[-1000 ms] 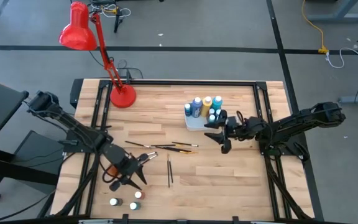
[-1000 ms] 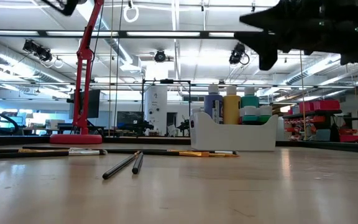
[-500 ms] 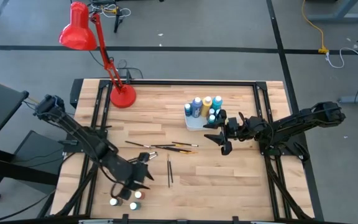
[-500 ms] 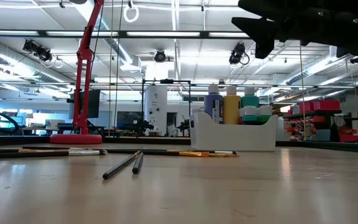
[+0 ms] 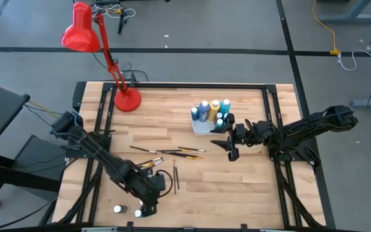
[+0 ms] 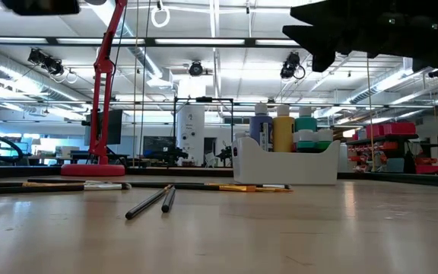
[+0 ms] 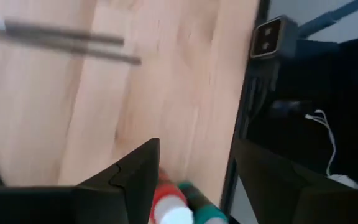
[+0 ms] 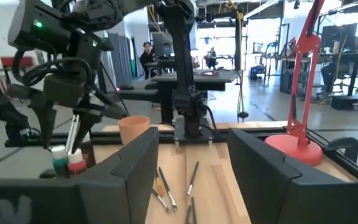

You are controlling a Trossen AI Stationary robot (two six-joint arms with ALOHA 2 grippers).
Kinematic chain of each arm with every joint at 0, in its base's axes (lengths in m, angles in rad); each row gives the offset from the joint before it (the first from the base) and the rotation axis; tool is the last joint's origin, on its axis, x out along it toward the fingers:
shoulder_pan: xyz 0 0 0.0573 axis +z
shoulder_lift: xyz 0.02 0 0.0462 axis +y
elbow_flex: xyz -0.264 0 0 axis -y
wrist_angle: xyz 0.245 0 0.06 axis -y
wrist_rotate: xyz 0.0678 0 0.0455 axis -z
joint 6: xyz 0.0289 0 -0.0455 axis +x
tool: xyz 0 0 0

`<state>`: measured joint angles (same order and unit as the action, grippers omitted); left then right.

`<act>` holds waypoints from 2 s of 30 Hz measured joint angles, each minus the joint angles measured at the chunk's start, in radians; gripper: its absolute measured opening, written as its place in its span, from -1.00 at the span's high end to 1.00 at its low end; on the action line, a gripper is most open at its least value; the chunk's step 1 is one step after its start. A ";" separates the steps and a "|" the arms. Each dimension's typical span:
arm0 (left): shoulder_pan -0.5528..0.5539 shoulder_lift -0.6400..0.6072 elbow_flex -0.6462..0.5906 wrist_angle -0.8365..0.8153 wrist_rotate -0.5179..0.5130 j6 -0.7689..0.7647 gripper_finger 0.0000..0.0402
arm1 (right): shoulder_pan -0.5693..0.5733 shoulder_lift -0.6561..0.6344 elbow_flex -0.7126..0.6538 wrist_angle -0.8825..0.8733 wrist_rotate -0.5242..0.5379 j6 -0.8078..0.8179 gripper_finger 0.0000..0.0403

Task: Pick & Place Paint Supplies
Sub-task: Put the small orange paint bottle into the white bin

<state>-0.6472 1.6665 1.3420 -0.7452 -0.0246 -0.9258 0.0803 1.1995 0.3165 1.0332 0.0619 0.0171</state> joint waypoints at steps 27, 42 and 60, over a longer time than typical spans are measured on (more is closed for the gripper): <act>-0.108 0.085 -0.005 -0.150 -0.003 -0.126 -0.10 | 0.000 0.000 0.000 -0.028 -0.001 -0.148 0.02; -0.113 0.088 -0.005 -0.181 0.006 -0.035 0.01 | 0.000 0.000 -0.001 -0.066 -0.001 -0.094 0.02; 0.000 0.087 0.058 -0.185 -0.115 0.247 0.38 | 0.000 0.000 -0.001 -0.022 0.000 -0.068 0.02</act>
<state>-0.6477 1.7538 1.3999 -0.9307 -0.1399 -0.6787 0.0803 1.1992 0.3157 1.0113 0.0616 -0.0507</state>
